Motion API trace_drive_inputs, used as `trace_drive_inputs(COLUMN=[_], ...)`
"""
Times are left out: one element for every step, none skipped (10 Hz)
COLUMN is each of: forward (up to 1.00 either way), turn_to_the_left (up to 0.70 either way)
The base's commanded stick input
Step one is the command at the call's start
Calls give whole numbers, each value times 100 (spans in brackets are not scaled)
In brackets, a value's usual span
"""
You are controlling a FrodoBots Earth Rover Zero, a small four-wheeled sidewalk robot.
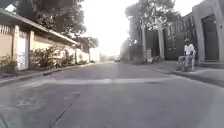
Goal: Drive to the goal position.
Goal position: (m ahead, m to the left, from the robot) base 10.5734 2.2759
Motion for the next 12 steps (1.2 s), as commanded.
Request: trace_drive_inputs(forward=[100, 100, 100, 100, 100, 100, 100, 100, 100, 100, 100, 100], turn_to_the_left=[0, 0, 0, 0, 0, 0, 0, 0, 0, 0, 0, 0])
